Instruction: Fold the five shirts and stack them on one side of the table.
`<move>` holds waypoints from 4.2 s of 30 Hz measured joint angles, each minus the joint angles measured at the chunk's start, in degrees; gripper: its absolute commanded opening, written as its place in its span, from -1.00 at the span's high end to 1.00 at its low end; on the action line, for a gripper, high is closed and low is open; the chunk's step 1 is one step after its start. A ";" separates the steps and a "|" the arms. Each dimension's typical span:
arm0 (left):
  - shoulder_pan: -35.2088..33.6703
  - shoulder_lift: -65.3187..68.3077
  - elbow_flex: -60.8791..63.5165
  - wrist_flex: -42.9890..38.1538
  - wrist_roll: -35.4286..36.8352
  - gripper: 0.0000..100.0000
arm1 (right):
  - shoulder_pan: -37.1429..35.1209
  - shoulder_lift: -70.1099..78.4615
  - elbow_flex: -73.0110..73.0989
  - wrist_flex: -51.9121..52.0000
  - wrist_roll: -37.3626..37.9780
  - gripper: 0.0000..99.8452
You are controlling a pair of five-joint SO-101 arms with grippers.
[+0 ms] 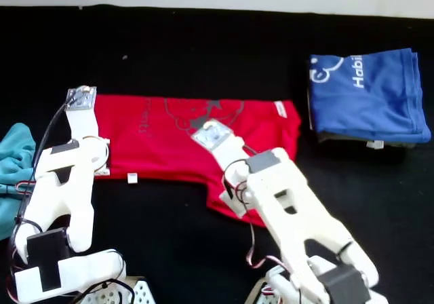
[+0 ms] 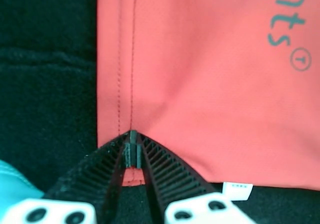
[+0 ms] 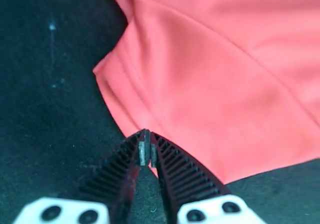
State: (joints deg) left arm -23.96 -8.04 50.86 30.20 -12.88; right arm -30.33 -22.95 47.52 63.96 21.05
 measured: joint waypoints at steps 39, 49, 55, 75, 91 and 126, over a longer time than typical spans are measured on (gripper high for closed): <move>1.14 1.05 0.00 -1.49 0.09 0.98 | -3.87 13.80 -0.26 11.08 13.63 0.68; 1.14 1.05 0.00 -1.67 0.09 0.98 | -4.04 13.98 -3.78 12.48 13.63 0.52; 1.14 1.05 0.00 -1.67 0.09 0.98 | -4.04 14.15 -8.09 16.26 13.63 0.52; 1.14 1.05 0.00 -1.67 0.09 0.98 | -0.79 15.74 4.22 -0.62 13.71 0.69; 1.14 1.05 0.00 -1.67 0.09 0.98 | 2.90 19.96 -9.23 7.65 13.71 0.99; 1.14 1.05 0.00 -1.67 0.09 0.98 | 18.90 65.49 -104.79 33.32 3.78 0.62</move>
State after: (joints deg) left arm -22.81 -6.99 50.86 28.53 -12.79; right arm -11.43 42.55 -57.27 97.27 24.84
